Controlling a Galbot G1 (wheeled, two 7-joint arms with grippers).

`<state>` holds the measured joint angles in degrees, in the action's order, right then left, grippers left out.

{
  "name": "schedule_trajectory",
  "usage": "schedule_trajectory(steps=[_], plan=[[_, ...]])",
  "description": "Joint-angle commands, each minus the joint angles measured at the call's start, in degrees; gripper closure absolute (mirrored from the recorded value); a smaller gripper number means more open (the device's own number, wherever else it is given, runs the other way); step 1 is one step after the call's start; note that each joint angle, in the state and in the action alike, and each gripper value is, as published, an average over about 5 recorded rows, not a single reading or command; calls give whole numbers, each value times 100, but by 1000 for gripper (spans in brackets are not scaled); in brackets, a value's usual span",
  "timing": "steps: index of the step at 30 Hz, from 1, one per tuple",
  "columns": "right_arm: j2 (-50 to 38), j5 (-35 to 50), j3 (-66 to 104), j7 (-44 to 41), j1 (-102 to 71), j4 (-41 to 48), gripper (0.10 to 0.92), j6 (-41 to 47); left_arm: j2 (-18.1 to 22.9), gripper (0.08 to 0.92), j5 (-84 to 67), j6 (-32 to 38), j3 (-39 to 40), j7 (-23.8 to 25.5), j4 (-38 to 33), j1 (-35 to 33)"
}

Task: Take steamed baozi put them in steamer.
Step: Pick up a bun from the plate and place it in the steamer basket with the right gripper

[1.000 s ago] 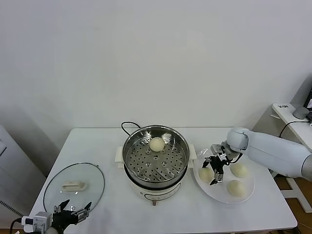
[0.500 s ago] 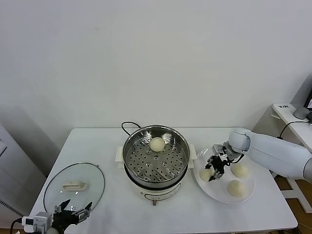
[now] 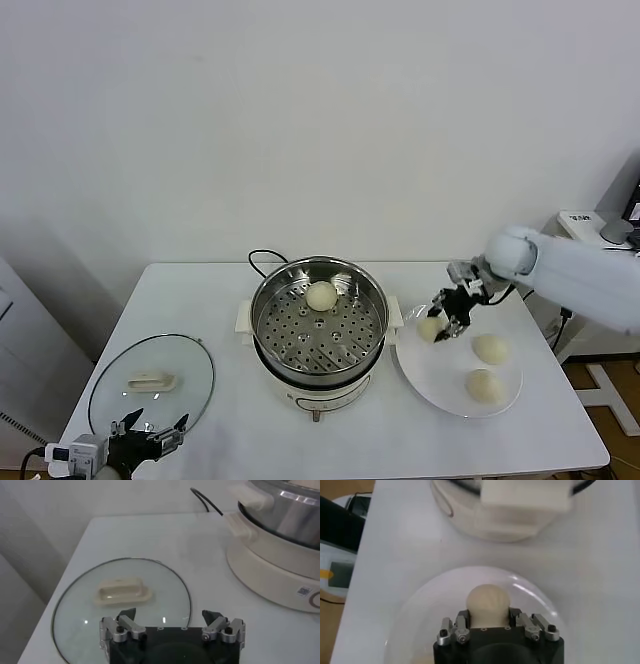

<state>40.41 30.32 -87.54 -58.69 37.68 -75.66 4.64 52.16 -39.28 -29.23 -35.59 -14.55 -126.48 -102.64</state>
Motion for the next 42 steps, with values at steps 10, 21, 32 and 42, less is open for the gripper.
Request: schedule_trajectory(steps=[10, 21, 32, 42], plan=[[720, 1831, -700, 446, 2235, -1248, 556, 1101, -17, 177, 44, -1, 34, -7, -48, 7], [1808, 2599, -222, 1781, 1224, -1099, 558, 1824, -13, 177, 77, -5, 58, -5, -51, 18], [2769, 2894, -141, 2624, 496, -744, 558, 2213, -36, 177, 50, 10, 62, 2, 1, 76], [3012, 2976, -120, 2981, 38, -645, 558, 2357, -53, 177, -37, 23, 40, 4, 56, 113]])
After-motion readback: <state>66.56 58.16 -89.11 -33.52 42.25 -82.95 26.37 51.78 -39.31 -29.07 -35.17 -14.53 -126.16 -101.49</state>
